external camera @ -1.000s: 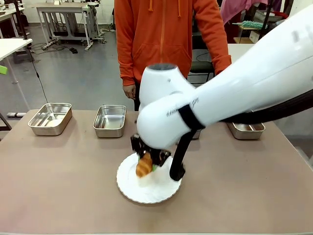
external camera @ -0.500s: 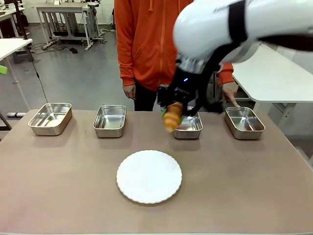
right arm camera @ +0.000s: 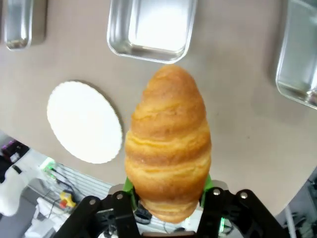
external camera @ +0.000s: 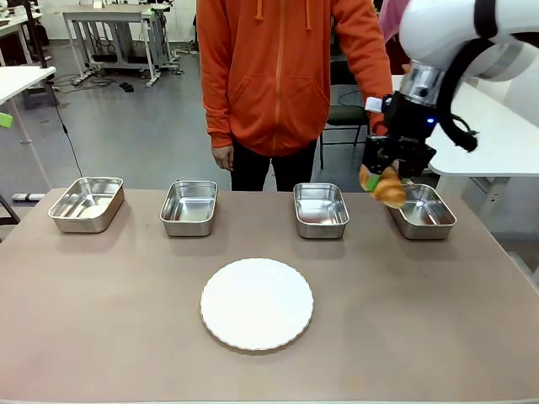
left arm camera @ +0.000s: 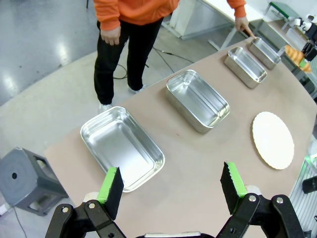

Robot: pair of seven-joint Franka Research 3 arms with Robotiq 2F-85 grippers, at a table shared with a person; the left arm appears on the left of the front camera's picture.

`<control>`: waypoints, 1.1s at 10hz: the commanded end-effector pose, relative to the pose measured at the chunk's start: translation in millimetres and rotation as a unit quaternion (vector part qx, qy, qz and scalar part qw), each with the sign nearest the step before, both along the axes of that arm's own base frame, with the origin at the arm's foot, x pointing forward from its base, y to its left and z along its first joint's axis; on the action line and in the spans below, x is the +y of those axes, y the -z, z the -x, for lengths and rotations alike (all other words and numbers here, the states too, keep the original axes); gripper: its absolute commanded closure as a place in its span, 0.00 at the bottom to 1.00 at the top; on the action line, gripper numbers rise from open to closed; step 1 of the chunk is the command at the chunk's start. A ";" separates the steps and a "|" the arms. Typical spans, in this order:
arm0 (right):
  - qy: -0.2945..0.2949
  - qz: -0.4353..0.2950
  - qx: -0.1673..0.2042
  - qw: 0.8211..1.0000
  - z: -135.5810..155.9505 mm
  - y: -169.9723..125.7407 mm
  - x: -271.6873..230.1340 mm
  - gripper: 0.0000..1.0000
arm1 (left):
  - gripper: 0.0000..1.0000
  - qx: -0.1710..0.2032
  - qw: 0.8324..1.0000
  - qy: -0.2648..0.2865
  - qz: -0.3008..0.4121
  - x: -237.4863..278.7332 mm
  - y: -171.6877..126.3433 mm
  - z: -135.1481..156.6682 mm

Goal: Place the bread in the container.
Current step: Place the Butter Roll into the Airtight Container indicated by the human.

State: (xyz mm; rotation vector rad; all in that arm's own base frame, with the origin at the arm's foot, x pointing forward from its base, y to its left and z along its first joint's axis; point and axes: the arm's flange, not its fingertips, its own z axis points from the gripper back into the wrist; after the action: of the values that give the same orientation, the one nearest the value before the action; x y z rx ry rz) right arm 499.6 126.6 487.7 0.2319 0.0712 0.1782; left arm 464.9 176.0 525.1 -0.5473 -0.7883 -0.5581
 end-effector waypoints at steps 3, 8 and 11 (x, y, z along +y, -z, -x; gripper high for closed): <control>0.000 0.000 0.000 1.000 0.0 0.0 0.0 0.44 | 0.00 -0.002 1.000 -0.001 0.003 -1.1 -0.8 0.4; -0.018 0.007 0.014 1.000 -37.7 12.2 -54.9 0.44 | 0.00 -0.002 1.000 -0.001 0.003 -1.1 -0.8 0.4; -0.038 0.023 -0.035 0.998 -68.7 34.1 -125.5 0.44 | 0.00 -0.002 1.000 -0.001 0.003 -1.1 -0.8 0.4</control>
State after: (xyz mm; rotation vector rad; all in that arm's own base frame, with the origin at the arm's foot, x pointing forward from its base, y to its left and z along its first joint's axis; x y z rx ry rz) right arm 557.3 7.2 453.2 0.1792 0.0633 0.1994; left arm 465.0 176.1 524.9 -0.5474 -0.7880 -0.5578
